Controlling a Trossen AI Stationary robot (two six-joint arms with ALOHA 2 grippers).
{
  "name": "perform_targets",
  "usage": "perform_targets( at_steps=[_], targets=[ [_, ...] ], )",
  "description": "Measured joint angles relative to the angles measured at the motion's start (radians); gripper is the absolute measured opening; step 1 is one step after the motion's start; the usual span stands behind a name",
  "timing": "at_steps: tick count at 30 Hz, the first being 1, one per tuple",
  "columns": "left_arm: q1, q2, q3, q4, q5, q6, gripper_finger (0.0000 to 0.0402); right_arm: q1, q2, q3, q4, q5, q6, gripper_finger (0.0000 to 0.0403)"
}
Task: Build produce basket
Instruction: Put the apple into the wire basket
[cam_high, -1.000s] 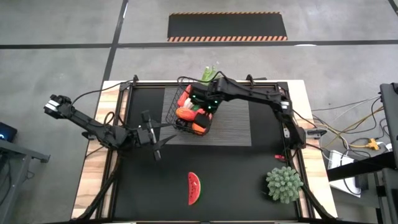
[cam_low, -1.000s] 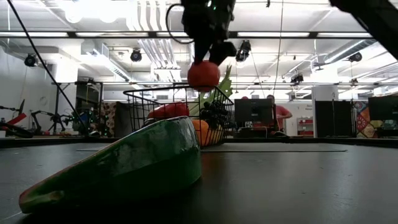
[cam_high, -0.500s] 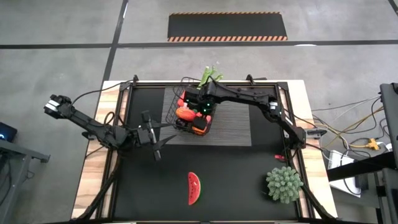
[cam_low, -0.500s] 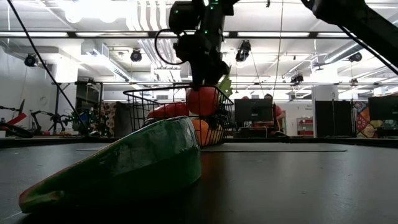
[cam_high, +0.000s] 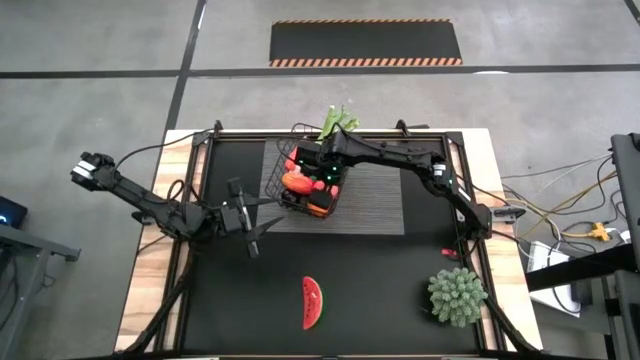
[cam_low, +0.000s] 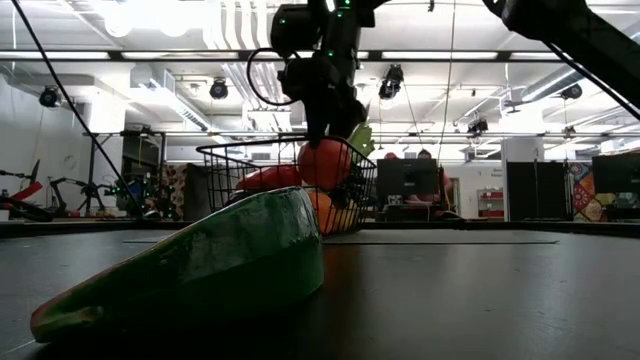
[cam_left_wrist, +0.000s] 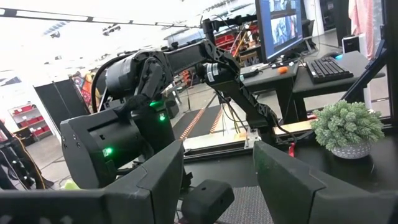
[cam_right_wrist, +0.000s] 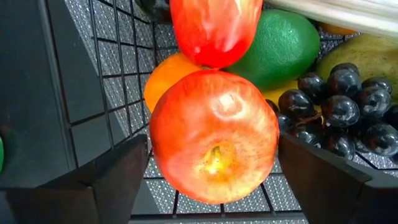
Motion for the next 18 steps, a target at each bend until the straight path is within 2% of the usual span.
perform_targets(
  at_steps=[12, 15, 18],
  targets=[
    [0.000, 0.000, 0.000, 0.000, 0.000, 0.000, 0.0178, 0.000, -0.011, 0.041, -0.021, 0.001, 0.013, 0.0358],
    [0.000, 0.000, 0.000, 0.000, 0.000, 0.000, 0.0178, 0.000, -0.011, 0.064, -0.029, 0.001, 0.013, 0.0344],
    [0.000, 0.000, 0.000, 0.000, 0.000, 0.000, 0.0178, 0.000, -0.013, 0.071, -0.032, 0.001, 0.012, 0.0309]
  ],
)
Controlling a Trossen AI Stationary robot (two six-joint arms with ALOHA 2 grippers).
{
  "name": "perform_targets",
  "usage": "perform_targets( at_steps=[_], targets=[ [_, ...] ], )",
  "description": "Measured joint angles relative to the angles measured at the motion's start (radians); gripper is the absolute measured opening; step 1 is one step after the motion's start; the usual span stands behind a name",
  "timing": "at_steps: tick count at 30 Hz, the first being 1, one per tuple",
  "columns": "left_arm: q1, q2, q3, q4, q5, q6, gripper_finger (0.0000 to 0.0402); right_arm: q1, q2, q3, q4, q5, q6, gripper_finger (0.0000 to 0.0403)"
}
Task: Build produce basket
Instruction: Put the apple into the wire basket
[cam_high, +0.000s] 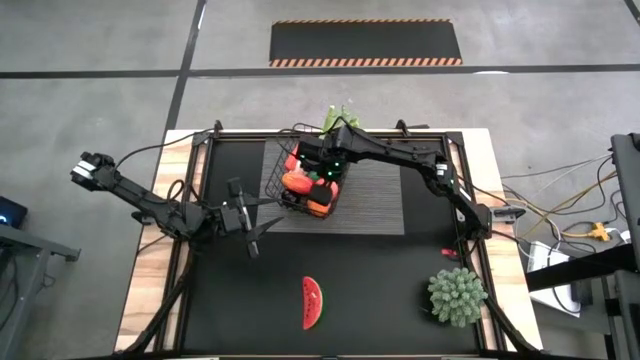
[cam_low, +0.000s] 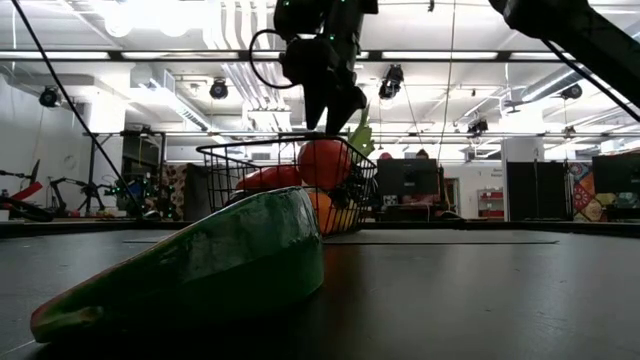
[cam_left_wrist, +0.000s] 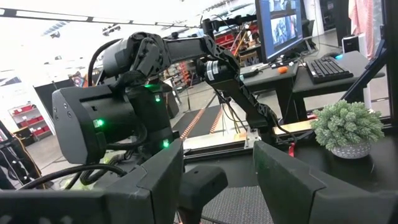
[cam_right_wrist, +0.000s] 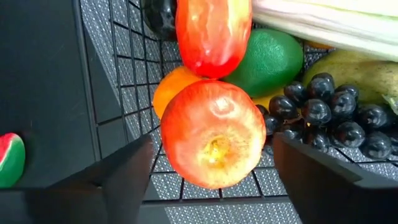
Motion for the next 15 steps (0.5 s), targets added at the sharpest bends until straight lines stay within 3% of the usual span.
perform_targets(
  at_steps=[11, 15],
  targets=[
    [0.000, 0.000, 0.000, 0.000, 0.000, 0.000, 0.0178, 0.001, -0.001, -0.001, -0.012, 0.001, -0.044, 0.0086],
    [0.000, 0.000, 0.000, 0.000, 0.000, 0.000, 0.0178, 0.002, -0.001, -0.008, 0.019, 0.001, -0.050, 0.0029]
  ],
)
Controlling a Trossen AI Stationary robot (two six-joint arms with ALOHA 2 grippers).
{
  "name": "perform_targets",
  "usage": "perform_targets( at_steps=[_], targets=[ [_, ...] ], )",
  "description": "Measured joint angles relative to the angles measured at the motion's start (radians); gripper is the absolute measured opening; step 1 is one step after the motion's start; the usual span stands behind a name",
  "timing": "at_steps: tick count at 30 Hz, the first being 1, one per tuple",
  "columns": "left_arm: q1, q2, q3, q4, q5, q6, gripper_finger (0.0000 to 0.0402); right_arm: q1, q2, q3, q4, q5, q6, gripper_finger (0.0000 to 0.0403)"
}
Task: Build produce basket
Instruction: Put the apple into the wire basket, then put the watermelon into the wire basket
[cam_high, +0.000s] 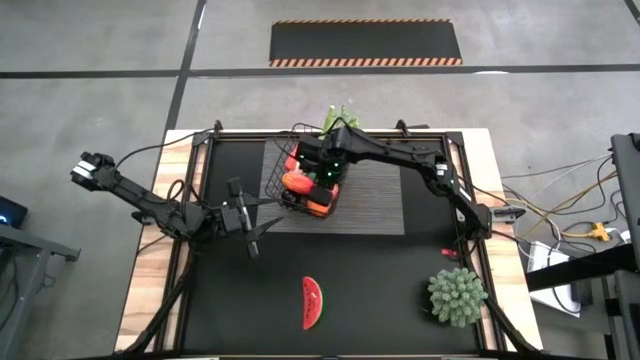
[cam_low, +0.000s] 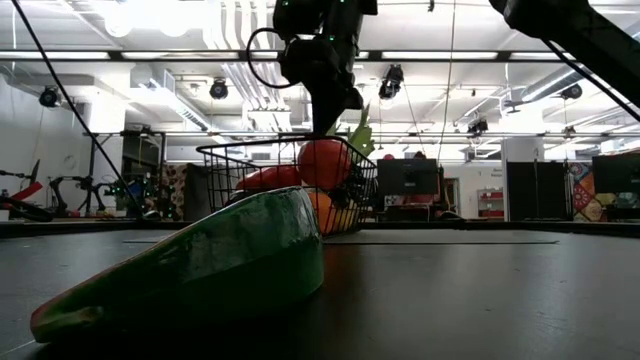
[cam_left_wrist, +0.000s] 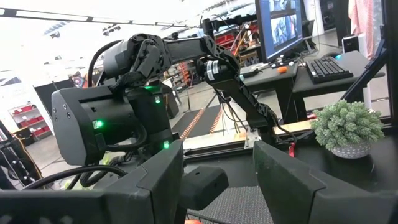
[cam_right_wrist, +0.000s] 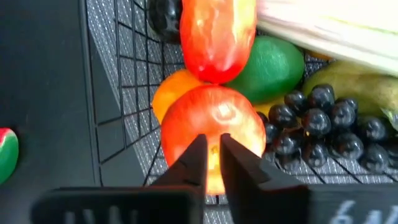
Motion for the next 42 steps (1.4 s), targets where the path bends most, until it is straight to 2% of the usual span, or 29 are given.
perform_targets(
  at_steps=[5, 17, 28, 34, 38, 42],
  targets=[
    [0.000, 0.000, 0.000, 0.000, 0.000, 0.000, 0.0178, 0.003, 0.002, -0.003, 0.014, -0.001, -0.002, 0.0010],
    [0.000, 0.000, 0.000, 0.000, 0.000, 0.000, 0.0178, 0.006, 0.003, -0.078, 0.059, -0.001, 0.005, 0.0009],
    [0.000, 0.000, 0.000, 0.000, 0.000, 0.000, 0.0178, 0.006, -0.010, -0.044, 0.040, -0.001, 0.005, 0.0009],
    [0.000, 0.000, 0.000, 0.000, 0.000, 0.000, 0.0178, 0.031, -0.093, -0.048, 0.024, 0.004, 0.000, 0.0009],
    [0.000, 0.001, 0.000, 0.000, 0.000, -0.024, 0.0178, 0.095, -0.182, -0.081, 0.027, 0.055, -0.024, 0.0009],
    [0.000, 0.011, 0.000, -0.001, 0.003, -0.058, 0.0178, 0.188, -0.278, -0.170, 0.072, 0.086, -0.027, 0.0009]
  ],
)
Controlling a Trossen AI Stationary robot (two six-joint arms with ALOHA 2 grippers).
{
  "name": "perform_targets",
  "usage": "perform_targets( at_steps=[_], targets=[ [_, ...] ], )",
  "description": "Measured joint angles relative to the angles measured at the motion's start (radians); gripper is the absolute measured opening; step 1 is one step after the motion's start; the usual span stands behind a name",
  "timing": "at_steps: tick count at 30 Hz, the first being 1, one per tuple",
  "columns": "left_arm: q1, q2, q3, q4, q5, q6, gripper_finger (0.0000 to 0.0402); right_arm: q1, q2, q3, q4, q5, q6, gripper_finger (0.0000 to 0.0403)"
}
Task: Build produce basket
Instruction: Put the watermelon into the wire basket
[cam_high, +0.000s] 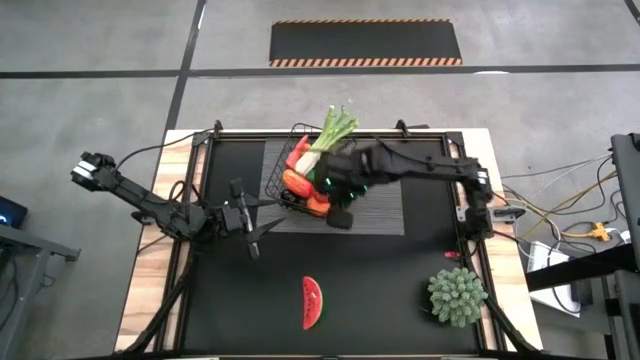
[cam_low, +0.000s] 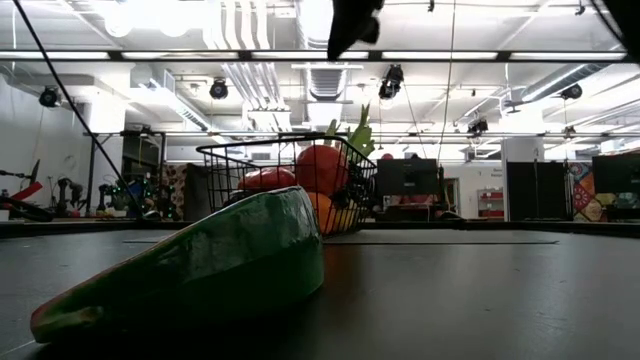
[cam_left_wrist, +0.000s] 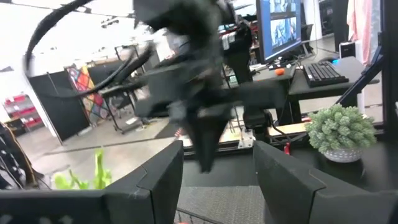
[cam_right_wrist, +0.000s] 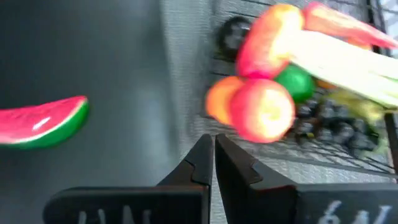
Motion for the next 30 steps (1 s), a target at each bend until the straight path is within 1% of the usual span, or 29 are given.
perform_targets(
  at_steps=[4, 12, 16, 19, 24, 26, 30],
  targets=[
    [0.000, 0.025, 0.001, 0.000, 0.002, -0.053, 0.0178, 0.097, -0.104, -0.149, 0.111, 0.045, 0.011, 0.0009],
    [-0.002, 0.118, 0.042, 0.000, 0.005, -0.130, 0.0178, 0.246, -0.326, -0.504, 0.411, 0.070, 0.006, 0.0009],
    [-0.002, 0.178, 0.062, 0.001, 0.007, -0.203, 0.0178, 0.304, -0.417, -0.662, 0.576, 0.071, -0.031, 0.0009],
    [-0.008, 0.223, 0.073, 0.000, 0.034, -0.303, 0.0178, 0.337, -0.469, -0.765, 0.694, 0.071, -0.063, 0.0009],
    [-0.056, 0.298, 0.108, -0.008, 0.187, -0.497, 0.0178, 0.359, -0.538, -0.887, 0.830, 0.072, -0.111, 0.0009],
    [-0.078, 0.331, 0.141, -0.044, 0.212, -0.611, 0.0178, 0.361, -0.560, -0.922, 0.852, 0.072, -0.126, 0.0009],
    [-0.100, 0.419, 0.230, -0.210, 0.214, -0.906, 0.0178, 0.361, -0.596, -0.983, 0.895, 0.072, -0.153, 0.0009]
  ],
)
